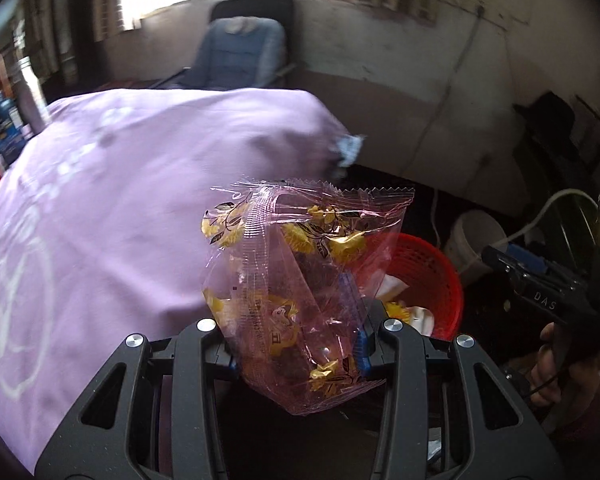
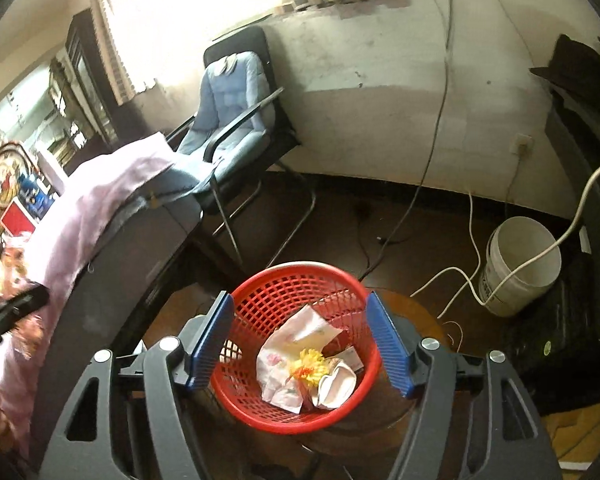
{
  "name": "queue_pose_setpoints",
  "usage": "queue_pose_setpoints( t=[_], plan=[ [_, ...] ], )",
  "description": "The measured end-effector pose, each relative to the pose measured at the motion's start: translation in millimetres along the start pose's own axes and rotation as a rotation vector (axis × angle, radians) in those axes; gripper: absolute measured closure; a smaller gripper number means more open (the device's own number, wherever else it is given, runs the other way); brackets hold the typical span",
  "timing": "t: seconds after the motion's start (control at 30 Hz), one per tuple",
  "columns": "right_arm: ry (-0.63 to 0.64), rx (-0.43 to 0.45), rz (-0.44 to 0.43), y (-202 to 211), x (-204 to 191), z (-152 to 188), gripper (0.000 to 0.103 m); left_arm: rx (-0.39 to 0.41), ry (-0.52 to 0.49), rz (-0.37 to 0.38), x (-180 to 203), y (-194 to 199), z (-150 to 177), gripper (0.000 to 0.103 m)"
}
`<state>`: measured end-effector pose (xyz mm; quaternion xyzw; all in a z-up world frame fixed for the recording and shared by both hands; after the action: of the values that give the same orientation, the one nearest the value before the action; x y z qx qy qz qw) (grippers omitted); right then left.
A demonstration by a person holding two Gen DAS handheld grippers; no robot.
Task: Collect trash
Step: 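Open the right tool over the basket while the left tool drops the plastic bag in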
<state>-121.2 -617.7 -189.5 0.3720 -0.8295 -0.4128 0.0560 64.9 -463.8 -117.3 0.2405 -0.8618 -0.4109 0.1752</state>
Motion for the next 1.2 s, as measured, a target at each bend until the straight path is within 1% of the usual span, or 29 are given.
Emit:
queue_pose_setpoints(
  t=[0.17,0.3,0.37,0.4,0.43,0.5,0.63,0.7,0.87,1.07,1.2],
  plan=[
    [-0.010,0.013,0.040,3,18,-4,0.035,-0.050,-0.070,0.058,43,-30,-4,0.061],
    [-0.042,-0.004,0.048,-2,35,-1,0.034,-0.095,-0.124,0.088,74,-55,-5,0.060],
    [-0.054,-0.014,0.052,-6,41,1,0.034,-0.123,-0.139,0.100,86,-67,-3,0.057],
    [-0.059,-0.019,0.051,-7,43,3,0.034,-0.135,-0.145,0.105,91,-72,-2,0.051],
    [-0.062,-0.022,0.051,-8,45,4,0.034,-0.144,-0.149,0.106,93,-76,-2,0.041],
    [-0.062,-0.025,0.053,-9,47,6,0.034,-0.149,-0.151,0.088,95,-82,-2,0.030],
    [-0.063,-0.028,0.048,-11,48,7,0.034,-0.111,-0.152,0.077,91,-74,-7,0.019],
    [-0.062,-0.028,0.039,-10,43,7,0.034,-0.092,-0.146,0.069,89,-69,-10,0.016],
    [-0.040,-0.023,0.034,-7,34,6,0.034,-0.073,-0.127,0.073,83,-59,-15,0.015],
    [-0.018,-0.021,0.025,-4,23,5,0.034,-0.064,-0.110,0.057,70,-50,-14,0.014],
    [0.001,-0.019,0.021,0,15,3,0.034,-0.043,-0.088,0.042,60,-41,-18,0.014]
  ],
)
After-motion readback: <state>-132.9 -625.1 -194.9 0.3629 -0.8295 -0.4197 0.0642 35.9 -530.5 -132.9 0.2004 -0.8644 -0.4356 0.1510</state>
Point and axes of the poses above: each gripper's, at about its wrist camera, not at the fingertips, and y roughly against the way its jaws point, x to its right, z to its underside, the point moved 9 cm from there along -y, roughly the way its jaws point, and after that the axes turned 7 degrees about y, right-handed, at the moved point
